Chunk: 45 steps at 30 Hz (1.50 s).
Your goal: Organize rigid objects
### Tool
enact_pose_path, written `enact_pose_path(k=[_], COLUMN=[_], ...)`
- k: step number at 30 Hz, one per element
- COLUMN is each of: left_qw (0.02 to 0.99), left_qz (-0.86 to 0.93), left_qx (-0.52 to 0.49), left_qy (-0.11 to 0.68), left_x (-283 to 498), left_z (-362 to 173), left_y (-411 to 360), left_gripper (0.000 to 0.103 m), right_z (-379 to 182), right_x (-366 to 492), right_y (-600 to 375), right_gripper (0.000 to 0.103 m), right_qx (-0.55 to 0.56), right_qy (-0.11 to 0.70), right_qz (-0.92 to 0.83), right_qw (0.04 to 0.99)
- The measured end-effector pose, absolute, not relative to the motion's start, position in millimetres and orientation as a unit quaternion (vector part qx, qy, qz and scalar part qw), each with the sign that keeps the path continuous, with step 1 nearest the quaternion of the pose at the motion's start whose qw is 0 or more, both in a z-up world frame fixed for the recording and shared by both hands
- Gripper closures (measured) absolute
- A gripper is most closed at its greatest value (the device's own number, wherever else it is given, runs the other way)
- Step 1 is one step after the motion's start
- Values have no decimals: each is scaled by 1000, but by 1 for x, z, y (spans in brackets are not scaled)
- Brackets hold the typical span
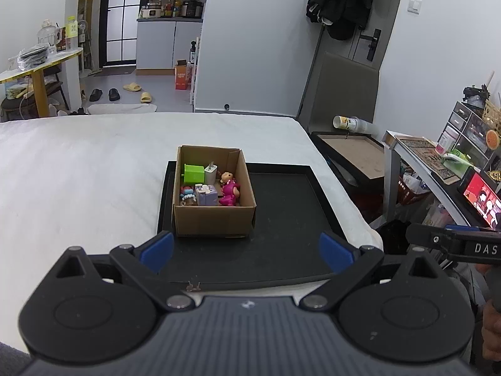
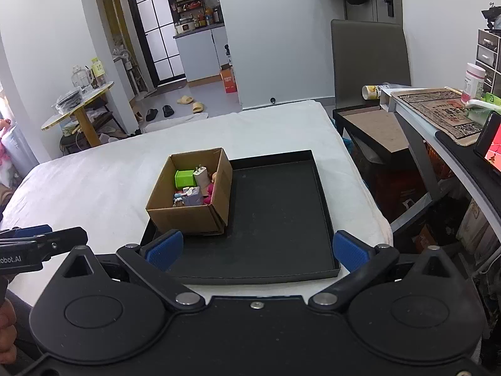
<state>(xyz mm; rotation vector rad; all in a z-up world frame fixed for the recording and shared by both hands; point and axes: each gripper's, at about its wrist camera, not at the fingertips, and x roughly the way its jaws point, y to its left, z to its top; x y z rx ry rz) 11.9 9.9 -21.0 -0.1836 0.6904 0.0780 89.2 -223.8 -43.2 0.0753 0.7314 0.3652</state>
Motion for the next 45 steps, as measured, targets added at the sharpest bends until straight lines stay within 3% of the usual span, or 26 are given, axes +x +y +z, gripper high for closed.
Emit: enact_pose_path(k=[45], left_qw=[939], left_qz=[43], left_qx=[-86], left_qy=[331], left_x=[2], left_z=[-19], left_y=[16], left_gripper=[4], right_z=[-39], right_x=[85], right_y=[-206], right_gripper=[0], right_qx=[16], right_qy=[355], right_qz=[184], right_qw=[917])
